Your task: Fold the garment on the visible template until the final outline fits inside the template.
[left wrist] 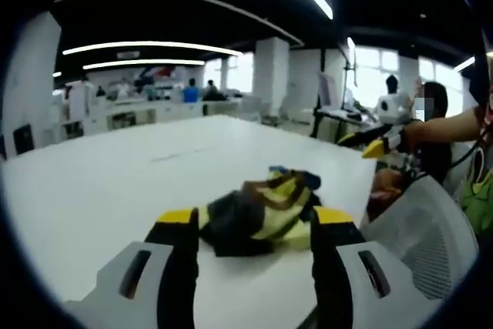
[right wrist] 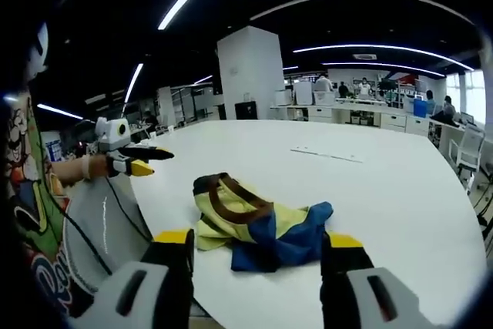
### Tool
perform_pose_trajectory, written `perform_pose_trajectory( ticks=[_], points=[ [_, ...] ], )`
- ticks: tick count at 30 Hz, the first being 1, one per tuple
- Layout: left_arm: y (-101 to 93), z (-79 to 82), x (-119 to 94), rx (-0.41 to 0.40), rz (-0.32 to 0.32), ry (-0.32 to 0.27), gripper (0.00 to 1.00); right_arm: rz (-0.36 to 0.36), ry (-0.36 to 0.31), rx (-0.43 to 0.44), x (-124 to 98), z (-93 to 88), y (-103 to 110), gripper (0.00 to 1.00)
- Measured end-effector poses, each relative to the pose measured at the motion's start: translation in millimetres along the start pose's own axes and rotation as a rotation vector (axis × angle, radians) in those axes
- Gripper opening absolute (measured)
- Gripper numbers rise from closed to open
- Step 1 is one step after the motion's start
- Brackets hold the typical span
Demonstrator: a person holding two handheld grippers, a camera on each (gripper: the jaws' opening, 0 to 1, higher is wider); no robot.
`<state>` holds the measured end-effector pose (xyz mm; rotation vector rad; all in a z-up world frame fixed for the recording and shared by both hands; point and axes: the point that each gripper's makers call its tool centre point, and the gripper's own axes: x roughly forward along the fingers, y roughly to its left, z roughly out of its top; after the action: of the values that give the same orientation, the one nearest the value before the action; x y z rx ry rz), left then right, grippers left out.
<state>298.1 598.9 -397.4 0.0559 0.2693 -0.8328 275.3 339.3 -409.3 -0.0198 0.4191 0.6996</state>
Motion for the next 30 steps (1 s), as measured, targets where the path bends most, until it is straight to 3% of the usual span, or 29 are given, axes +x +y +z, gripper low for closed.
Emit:
perform_pose_trajectory(
  ticks=[3,15,19,25,27,30],
  points=[
    [0.2,4.2,0,-0.012,0.001,-0.018,0.51,-0.006,0.006,0.015,-2,-2.6,-4,0.65],
    [5.4,-3.9,2,-0.072,0.003,-0.001,0.43,-0.012,-0.022,0.035,6,-3.0,-9,0.59],
    [5.0,-9.6,3,-0.062,0.012,0.031,0.42,0.003,-0.008,0.025,6,-4.5,-10,0.58],
    [8.0,-8.3,10,-0.071,0.019,-0.003,0.37,-0.002,-0.032,0.053,10,3.5,-19,0.54],
    [5.5,-16.9,14,-0.099,0.007,0.037,0.38,-0.014,-0.031,0.047,12,6.5,-20,0.54],
    [2.0,-23.3,17,-0.040,0.000,0.067,0.38,-0.002,-0.044,0.052,14,8.9,-15,0.53]
  ],
)
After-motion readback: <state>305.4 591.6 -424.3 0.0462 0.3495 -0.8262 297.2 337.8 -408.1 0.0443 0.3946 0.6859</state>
